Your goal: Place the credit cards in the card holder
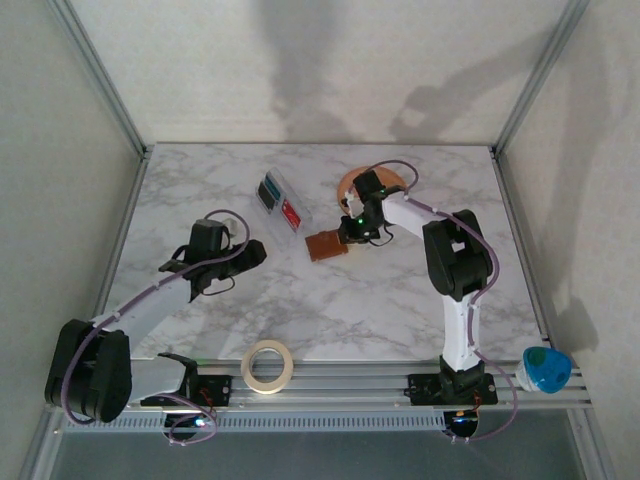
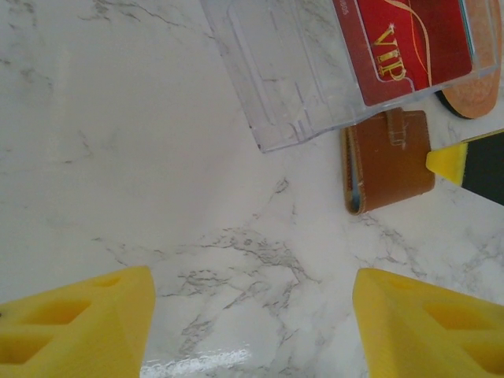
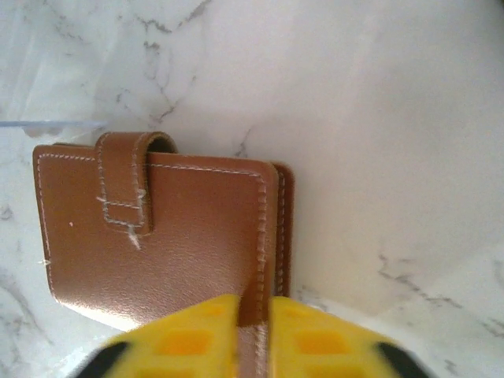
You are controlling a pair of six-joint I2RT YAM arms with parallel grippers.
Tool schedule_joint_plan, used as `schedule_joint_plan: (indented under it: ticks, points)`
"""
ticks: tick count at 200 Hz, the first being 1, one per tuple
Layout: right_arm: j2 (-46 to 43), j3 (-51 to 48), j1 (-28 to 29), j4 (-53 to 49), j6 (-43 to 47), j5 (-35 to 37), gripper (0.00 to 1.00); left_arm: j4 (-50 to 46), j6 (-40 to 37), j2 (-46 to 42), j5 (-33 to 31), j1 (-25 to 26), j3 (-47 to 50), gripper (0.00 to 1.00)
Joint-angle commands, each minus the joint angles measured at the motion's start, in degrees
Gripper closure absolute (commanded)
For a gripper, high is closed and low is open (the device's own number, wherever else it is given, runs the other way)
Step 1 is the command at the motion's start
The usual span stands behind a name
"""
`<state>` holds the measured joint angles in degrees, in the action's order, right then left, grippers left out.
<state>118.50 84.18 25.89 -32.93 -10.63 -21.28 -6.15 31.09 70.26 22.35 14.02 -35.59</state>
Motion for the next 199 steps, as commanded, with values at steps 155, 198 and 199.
schedule_joint_plan:
  ticks: [155, 198, 199]
  points:
    - [-30.86, -24.26, 10.23, 12.55, 14.45, -3.36, 1.0, 0.36, -4.92, 1.92, 18.59, 6.06, -8.47, 0.3]
    - [-37.8, -37.97, 22.01, 32.96, 37.97, 9.91, 1.0, 0.53, -2.36, 0.25, 12.6, 5.59, -7.44, 0.3]
    - [-37.9, -38.27, 22.19, 33.43, 38.23, 9.92, 1.0, 0.44, -2.31, 0.24, 12.49, 5.54, -7.41, 0.3]
